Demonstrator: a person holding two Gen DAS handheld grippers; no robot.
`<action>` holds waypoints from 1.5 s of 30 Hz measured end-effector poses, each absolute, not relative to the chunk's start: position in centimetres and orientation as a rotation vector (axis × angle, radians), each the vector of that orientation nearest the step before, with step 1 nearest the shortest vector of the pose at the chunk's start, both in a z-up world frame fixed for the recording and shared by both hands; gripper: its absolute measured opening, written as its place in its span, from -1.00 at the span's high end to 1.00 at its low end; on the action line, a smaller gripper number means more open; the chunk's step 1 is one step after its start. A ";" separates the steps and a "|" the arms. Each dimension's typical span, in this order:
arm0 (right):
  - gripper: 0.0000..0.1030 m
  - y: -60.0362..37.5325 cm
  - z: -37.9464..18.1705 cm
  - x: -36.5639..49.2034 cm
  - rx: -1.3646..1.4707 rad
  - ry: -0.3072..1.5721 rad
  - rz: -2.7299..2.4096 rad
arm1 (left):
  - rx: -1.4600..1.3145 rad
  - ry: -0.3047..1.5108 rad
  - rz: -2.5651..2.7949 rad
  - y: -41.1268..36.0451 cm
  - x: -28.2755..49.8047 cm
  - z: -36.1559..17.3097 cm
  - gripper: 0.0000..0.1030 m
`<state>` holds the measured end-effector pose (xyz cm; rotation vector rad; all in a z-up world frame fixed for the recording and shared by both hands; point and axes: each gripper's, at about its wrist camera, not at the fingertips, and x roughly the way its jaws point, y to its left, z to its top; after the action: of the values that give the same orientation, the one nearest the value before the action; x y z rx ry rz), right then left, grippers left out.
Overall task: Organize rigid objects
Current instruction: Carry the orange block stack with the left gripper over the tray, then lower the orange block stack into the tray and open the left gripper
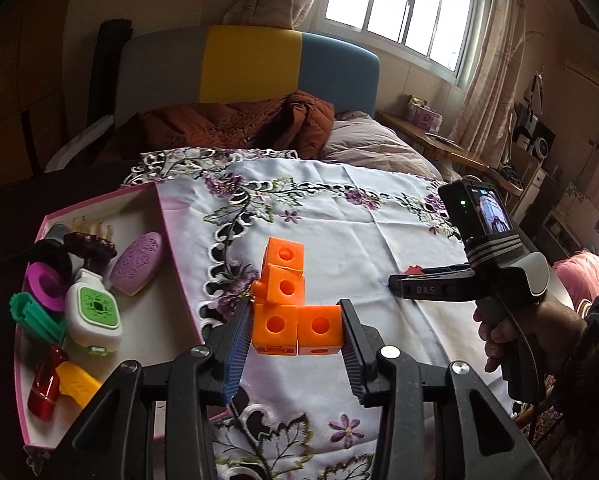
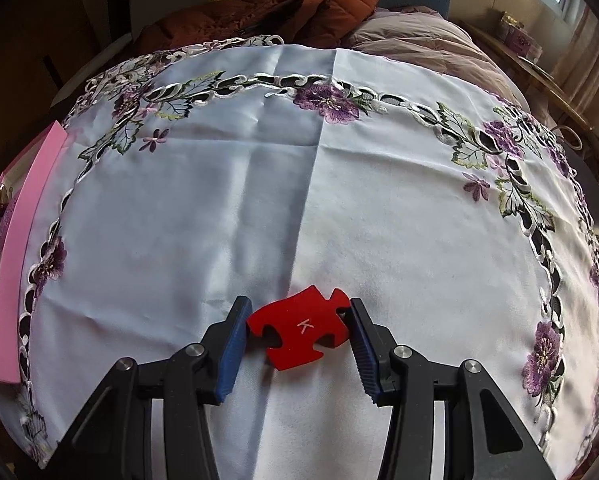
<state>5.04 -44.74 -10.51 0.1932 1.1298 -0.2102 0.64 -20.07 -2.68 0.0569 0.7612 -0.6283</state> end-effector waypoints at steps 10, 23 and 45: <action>0.05 -44.6 -10.5 5.2 0.170 1.131 -0.209 | -0.007 0.794 -0.580 -15.5 1.1 -3.0 0.18; 0.05 -44.5 -10.5 5.3 0.151 1.134 -0.211 | -0.210 0.811 -0.286 -0.6 2.2 -2.9 0.19; 0.05 -44.4 -10.4 5.2 0.151 1.134 -0.211 | -0.149 0.922 -0.560 -9.0 3.1 -4.8 0.18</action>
<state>5.15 -44.43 -10.40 0.1510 1.1337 -0.2106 3.12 -9.02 -4.78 -0.1491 0.9220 -0.5604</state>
